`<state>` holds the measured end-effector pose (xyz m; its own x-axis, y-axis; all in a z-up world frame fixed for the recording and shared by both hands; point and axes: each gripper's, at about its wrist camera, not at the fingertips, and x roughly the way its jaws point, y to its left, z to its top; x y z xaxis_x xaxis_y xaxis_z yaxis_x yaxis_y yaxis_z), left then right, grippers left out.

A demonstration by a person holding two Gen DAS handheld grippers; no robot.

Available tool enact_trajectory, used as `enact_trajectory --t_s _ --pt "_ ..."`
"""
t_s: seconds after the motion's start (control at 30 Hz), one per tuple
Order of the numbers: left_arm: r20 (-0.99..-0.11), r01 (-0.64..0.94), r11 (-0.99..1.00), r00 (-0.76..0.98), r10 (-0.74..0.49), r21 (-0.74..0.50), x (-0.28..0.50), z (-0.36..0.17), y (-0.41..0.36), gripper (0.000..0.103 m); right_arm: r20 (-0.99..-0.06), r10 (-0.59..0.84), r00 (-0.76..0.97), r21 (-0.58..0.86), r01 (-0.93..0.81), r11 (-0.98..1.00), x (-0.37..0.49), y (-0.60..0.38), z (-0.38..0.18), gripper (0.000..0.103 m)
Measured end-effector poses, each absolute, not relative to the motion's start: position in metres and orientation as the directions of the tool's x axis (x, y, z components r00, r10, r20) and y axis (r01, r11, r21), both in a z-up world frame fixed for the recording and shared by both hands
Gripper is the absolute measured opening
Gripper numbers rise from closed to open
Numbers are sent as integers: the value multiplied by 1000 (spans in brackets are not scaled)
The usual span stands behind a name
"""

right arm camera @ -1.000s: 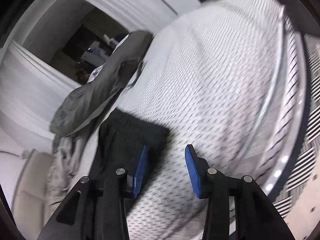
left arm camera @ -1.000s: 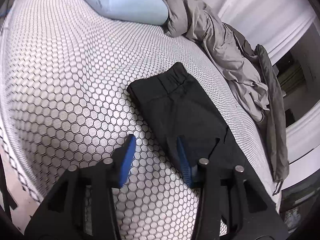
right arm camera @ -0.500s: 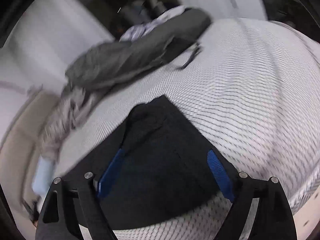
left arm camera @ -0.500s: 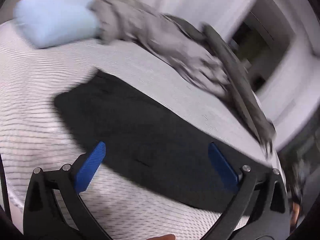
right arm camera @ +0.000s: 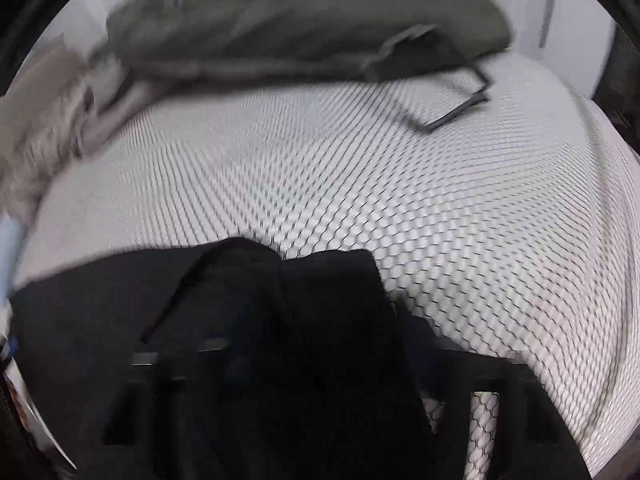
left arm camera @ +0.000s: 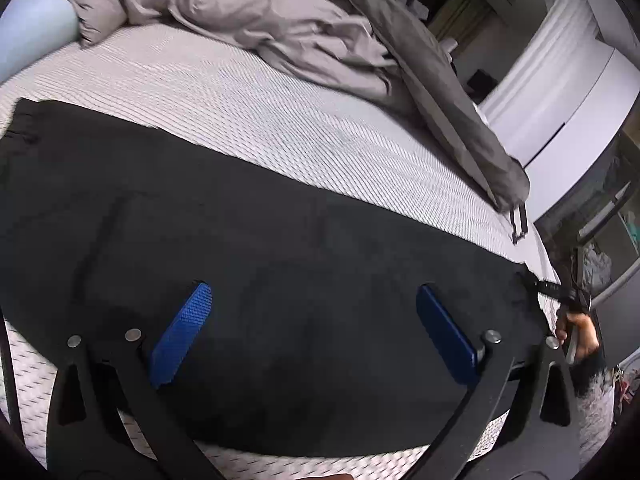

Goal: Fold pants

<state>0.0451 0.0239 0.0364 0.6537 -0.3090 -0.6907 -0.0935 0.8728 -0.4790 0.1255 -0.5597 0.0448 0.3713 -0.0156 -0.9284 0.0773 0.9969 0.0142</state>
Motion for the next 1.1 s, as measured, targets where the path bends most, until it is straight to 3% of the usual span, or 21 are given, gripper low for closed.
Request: enact_trajectory --t_s 0.13,0.2,0.33,0.47,0.83,1.1 --pt "-704 -60 888 635 -318 -456 61 33 -5 101 -901 -70 428 -14 134 991 142 -568 51 45" --pt "-725 -56 911 626 -287 -409 67 31 -22 101 -921 -95 379 -31 171 985 150 -576 40 59" --pt "-744 -4 942 614 -262 -335 74 30 -54 101 -875 -84 476 -5 165 986 120 -567 64 65" --pt "-735 89 966 634 -242 -242 56 39 -89 101 -812 -39 582 -29 26 999 71 -527 86 92" --pt "-748 234 958 604 -275 -163 32 37 -188 101 -870 151 469 77 -174 982 -1 -418 45 93" --pt "-809 271 956 535 -243 -107 30 15 -220 101 -872 -38 489 -179 -245 953 -5 -422 23 93"
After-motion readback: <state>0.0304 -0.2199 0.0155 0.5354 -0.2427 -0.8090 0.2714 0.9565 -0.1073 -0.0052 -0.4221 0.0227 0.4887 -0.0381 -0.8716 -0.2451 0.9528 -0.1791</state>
